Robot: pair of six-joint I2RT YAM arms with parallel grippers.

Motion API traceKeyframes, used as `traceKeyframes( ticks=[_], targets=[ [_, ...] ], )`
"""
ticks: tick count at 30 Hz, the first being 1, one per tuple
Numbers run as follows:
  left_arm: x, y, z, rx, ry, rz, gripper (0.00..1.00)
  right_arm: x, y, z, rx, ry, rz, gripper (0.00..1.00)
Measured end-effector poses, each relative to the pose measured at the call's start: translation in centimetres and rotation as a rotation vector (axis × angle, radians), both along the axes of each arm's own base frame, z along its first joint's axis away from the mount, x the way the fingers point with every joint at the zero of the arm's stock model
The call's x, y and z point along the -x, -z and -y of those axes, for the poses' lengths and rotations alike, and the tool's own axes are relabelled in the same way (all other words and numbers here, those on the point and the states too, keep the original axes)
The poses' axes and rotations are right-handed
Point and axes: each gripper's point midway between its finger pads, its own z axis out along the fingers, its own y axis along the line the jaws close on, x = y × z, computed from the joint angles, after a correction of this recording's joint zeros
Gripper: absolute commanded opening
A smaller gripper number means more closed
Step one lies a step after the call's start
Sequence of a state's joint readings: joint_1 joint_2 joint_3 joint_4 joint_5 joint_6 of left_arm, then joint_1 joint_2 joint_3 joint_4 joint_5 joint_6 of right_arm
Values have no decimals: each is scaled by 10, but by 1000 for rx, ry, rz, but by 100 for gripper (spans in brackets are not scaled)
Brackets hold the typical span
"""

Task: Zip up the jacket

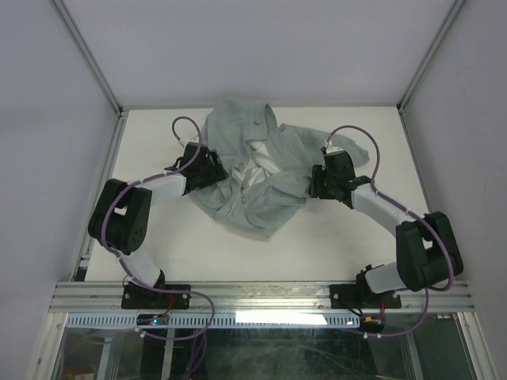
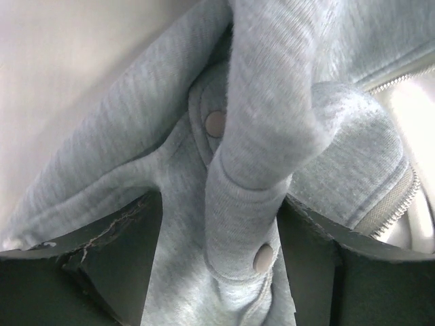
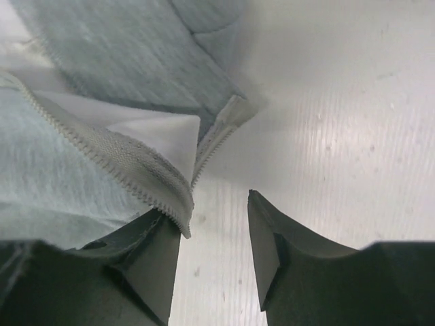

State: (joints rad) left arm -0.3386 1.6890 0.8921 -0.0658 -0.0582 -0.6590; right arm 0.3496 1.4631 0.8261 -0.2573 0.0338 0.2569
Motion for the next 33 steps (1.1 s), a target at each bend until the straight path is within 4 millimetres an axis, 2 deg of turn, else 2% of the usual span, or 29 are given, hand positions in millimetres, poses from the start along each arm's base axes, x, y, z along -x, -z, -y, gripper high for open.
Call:
traceKeyframes(
  ticks=[3, 7, 9, 14, 17, 19, 22, 26, 29, 33],
  targets=[
    [-21, -8, 9, -8, 39, 35, 74, 16, -15, 0, -5, -1, 27, 52],
    [-21, -27, 10, 8, 46, 78, 79, 32, -48, -15, -13, -62, 106, 57],
    [-8, -40, 8, 38, 35, 98, 80, 40, -60, -25, -20, -103, 136, 59],
    [42, -77, -3, 134, 5, 159, 83, 54, -78, -43, -37, -176, 181, 64],
    [67, -88, -5, 204, 2, 181, 83, 58, -87, -48, -52, -206, 209, 68],
    [84, -83, -6, 244, -6, 166, 83, 60, -97, -54, -83, -233, 237, 69],
    [111, -65, -5, 308, -13, 109, 83, 60, -109, -64, -138, -267, 287, 70],
    [138, -38, -4, 372, -40, 24, 83, 64, -111, -73, -196, -310, 319, 71],
    [150, -20, -5, 415, -75, -20, 81, 68, -107, -79, -221, -339, 316, 72],
    [156, -7, 3, 495, -95, -47, 78, 69, -109, -86, -248, -366, 331, 72]
  ],
)
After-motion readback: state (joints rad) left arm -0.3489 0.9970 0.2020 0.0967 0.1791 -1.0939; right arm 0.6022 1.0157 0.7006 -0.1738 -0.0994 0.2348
